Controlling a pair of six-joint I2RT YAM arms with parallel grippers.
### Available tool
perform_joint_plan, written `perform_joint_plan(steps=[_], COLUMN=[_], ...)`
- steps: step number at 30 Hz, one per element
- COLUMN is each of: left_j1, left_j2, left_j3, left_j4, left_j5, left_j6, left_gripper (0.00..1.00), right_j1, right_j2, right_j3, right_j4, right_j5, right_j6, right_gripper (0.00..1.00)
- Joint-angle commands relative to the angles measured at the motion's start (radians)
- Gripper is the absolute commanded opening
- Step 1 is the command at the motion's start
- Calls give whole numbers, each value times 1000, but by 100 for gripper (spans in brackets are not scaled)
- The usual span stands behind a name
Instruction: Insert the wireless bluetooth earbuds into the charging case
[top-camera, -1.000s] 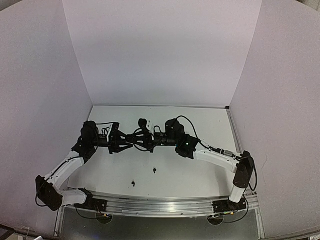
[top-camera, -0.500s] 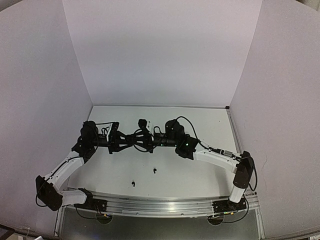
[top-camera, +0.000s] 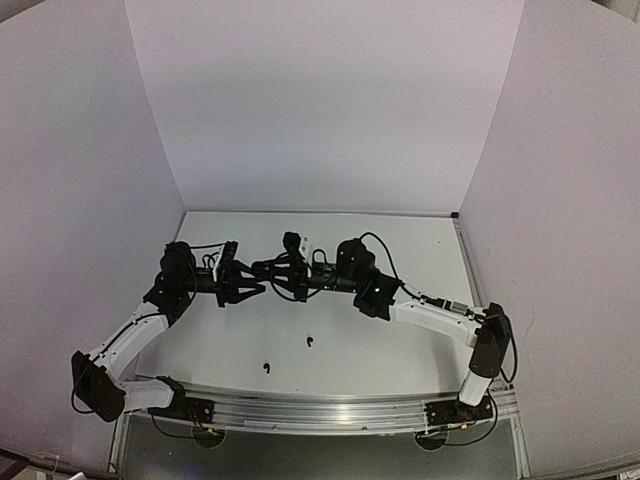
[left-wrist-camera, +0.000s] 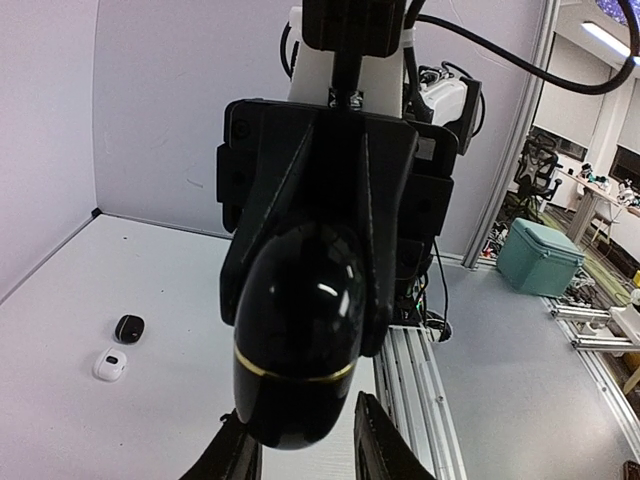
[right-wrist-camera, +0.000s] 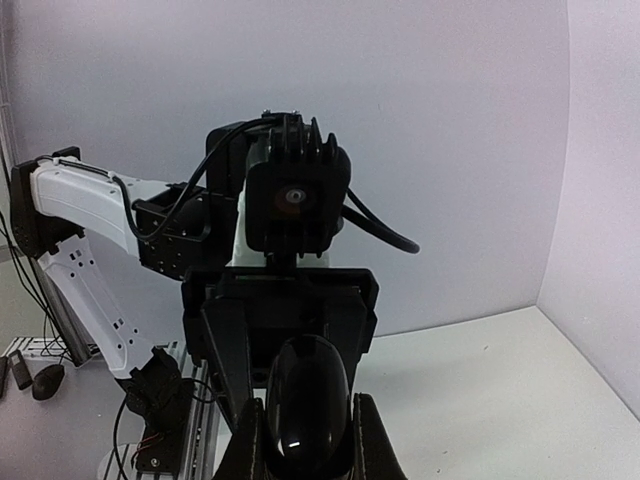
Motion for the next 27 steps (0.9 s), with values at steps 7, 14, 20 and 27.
perform_joint_plan(steps=[7, 14, 20, 27], left_j1=[-3, -3, -3, -3], left_j2=[-14, -14, -15, -16], left_j3=[-4, -5, -4, -5], left_j4=[66, 60, 57, 61], left_j5=[0, 9, 15, 23], left_j6=[-5, 2, 10, -8], left_gripper=[35, 31, 26, 22], right_j1=[-5, -9, -11, -13], right_j2=[-45, -43, -37, -27], right_j3=[-24, -33, -27, -35], right_j4=[49, 49, 49, 49], right_j5=[-23, -10, -9, -7], right_j6=[63, 65, 69, 74], right_gripper=[0, 0, 0, 0])
